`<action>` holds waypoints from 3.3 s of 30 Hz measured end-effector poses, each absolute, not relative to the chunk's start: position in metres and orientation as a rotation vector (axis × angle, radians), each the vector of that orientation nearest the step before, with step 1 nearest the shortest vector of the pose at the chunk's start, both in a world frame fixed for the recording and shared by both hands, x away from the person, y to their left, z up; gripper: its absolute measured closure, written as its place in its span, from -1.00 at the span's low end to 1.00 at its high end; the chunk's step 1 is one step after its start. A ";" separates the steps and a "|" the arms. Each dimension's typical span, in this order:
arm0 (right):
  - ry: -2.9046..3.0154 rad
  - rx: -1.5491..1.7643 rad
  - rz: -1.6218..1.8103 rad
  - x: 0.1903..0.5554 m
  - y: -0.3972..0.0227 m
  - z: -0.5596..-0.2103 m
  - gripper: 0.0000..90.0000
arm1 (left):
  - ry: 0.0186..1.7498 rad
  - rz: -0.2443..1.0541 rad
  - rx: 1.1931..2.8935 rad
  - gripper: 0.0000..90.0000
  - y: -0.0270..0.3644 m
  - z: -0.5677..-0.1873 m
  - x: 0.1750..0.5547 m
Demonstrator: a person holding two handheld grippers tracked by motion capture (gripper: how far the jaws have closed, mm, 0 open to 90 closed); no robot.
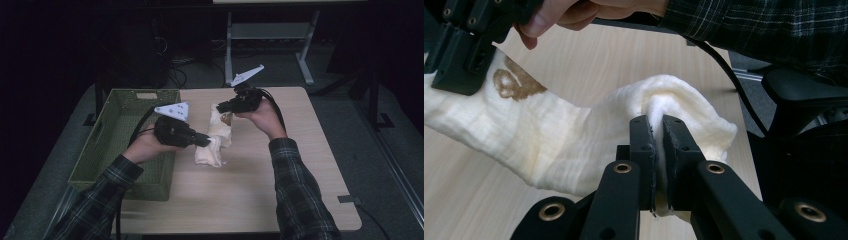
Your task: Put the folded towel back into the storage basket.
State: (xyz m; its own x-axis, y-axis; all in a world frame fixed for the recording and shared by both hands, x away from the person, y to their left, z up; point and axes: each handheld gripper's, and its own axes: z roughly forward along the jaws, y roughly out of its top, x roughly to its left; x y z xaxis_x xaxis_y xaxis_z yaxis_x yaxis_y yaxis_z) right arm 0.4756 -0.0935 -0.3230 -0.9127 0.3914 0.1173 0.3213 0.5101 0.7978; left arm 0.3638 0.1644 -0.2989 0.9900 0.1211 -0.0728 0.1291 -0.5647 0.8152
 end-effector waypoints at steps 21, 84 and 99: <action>2.703 0.445 1.404 0.502 0.021 -0.295 0.87 | 0.305 0.108 2.115 0.87 0.271 -0.279 0.355; 2.737 0.419 1.390 0.525 0.109 -0.341 0.64 | 0.446 0.140 2.111 0.27 0.331 -0.313 0.354; 2.708 0.462 1.418 0.524 0.098 -0.335 0.15 | 0.465 0.129 2.101 0.13 0.327 -0.313 0.356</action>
